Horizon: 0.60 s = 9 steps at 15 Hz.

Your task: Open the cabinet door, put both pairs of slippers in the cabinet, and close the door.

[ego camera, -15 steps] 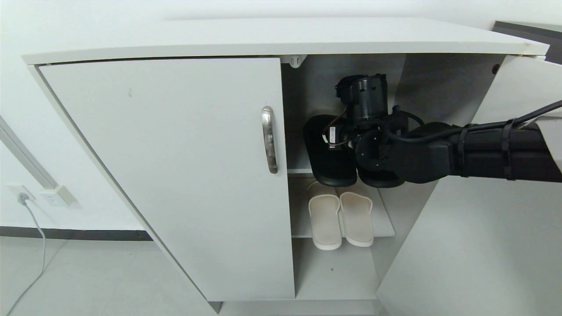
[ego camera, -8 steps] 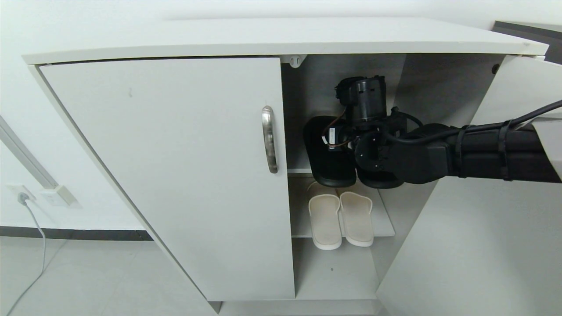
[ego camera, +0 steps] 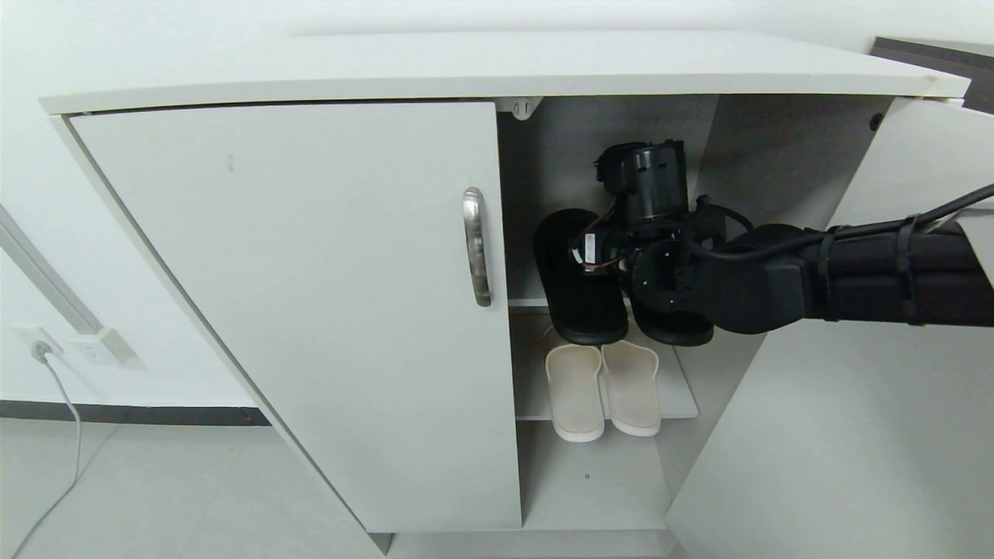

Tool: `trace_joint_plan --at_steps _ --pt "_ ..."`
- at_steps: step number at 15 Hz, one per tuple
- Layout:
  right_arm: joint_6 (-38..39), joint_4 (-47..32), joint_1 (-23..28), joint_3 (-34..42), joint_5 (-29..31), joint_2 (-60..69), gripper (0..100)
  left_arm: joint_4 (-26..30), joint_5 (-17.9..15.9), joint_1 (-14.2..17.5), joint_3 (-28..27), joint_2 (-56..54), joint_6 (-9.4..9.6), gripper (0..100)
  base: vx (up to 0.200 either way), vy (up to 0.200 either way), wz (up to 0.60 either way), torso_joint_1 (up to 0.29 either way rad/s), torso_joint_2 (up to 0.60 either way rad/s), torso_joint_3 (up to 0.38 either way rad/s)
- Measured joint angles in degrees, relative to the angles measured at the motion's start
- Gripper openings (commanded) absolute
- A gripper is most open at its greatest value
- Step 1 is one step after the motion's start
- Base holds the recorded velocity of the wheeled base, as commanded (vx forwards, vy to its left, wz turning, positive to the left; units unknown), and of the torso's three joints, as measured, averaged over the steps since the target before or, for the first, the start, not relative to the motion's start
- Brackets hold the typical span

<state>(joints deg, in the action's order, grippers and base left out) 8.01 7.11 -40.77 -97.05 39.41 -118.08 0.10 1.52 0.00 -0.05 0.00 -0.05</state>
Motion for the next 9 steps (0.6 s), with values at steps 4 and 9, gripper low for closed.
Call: trace_joint_plan --at_steps 4,9 --pt "1.91 0.66 -2.40 6.62 0.49 4.61 100 0.00 -0.05 0.00 0.00 0.00 0.00 0 0.000 0.000 0.00 0.000 0.00 0.000" --pt "1.97 3.93 -6.08 16.70 2.02 12.29 100 0.00 -0.22 0.00 -0.02 0.00 0.02 0 0.000 0.000 0.00 0.000 0.00 0.000"
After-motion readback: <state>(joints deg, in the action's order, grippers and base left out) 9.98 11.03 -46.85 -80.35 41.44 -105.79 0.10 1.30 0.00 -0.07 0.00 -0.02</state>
